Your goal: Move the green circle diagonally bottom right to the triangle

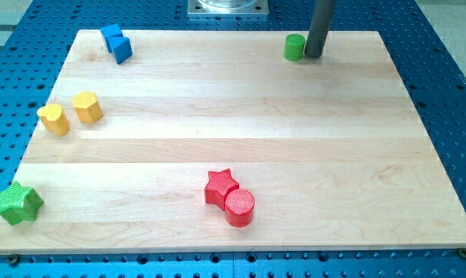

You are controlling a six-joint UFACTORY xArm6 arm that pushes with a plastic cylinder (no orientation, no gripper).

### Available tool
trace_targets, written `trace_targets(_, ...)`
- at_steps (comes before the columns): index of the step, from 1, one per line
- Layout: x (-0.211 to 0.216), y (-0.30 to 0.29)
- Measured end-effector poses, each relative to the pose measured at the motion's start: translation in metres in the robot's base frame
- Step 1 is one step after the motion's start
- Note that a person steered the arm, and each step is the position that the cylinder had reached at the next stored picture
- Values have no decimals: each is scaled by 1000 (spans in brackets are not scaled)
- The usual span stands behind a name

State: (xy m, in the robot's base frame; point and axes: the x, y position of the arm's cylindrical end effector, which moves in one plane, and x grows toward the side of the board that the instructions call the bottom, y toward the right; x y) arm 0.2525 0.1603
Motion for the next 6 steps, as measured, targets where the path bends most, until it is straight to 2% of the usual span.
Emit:
trace_targets(1, -18, 29)
trace_targets(3, 5, -157)
trace_targets(4, 62, -294)
trace_targets(5, 71, -317)
trace_targets(6, 58, -268)
